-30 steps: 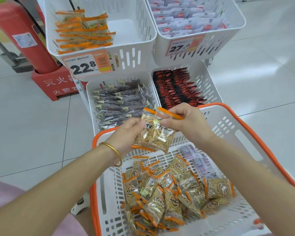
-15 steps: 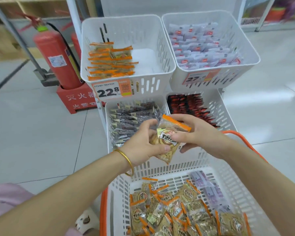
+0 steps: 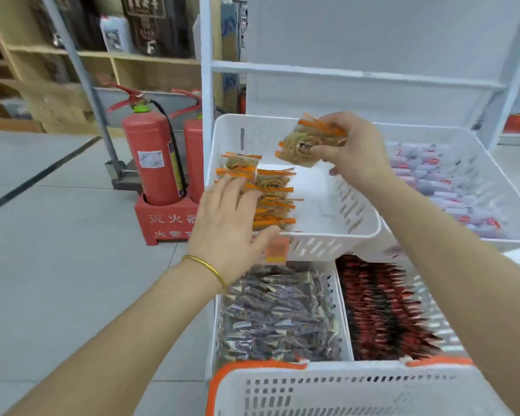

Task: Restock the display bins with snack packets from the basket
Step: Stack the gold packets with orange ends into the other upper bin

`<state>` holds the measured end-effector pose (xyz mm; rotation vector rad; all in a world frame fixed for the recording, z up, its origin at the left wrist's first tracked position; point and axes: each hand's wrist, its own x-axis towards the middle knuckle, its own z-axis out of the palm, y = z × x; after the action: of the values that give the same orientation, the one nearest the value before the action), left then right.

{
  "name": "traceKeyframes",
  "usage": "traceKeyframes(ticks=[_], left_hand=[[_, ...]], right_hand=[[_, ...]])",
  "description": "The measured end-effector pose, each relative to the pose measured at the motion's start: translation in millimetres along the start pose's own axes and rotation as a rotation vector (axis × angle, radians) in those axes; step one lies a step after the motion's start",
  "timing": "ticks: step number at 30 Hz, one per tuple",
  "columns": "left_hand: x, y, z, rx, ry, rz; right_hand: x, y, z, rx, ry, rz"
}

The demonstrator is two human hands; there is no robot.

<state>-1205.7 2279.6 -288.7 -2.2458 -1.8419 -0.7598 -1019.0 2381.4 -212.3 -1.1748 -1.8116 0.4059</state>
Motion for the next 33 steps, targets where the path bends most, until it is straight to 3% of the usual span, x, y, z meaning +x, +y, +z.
traceKeyframes(ticks=[3,7,11,14,17,20,25,28,33], left_hand=[[0.5,-11.3,13.3,0.069,-0.063,-0.048],[0.2,-14.8,22.3,0.085,-0.044,-0.044],[1.3,-14.2,24.0,0.09,-0.006,-0.041],[1.7,-14.6,23.7,0.095,-0.025,-0.034],[0.1,-17.7,23.0,0.075,-0.033,-0.027],[-2.9,-16.9,14.6,0.058,0.0,-0.002],[-27.8,7.3,-6.9,0.013,0.09,0.16],[-60.1,28.7,-4.8,-0.005,-0.069,0.247],[-130.3,61.0,32.8,0.099,-0.516,0.395]], right_hand=[[44.0,16.9,38.3,-0.261,-0.037,-0.058],[77.2,41.8,76.7,-0.409,-0.281,0.038],[74.4,42.1,90.1,-0.109,-0.472,0.316],[72.7,36.8,90.8,-0.034,-0.534,0.379],[66.8,29.3,78.4,-0.046,-0.484,0.373],[43.6,16.4,53.6,-0.019,-0.355,0.239],[-62.7,-12.3,-3.9,0.218,-0.169,0.094],[-156.4,-6.3,-23.0,0.287,-0.239,0.183],[-312.7,60.8,-15.1,0.247,-0.467,0.572]])
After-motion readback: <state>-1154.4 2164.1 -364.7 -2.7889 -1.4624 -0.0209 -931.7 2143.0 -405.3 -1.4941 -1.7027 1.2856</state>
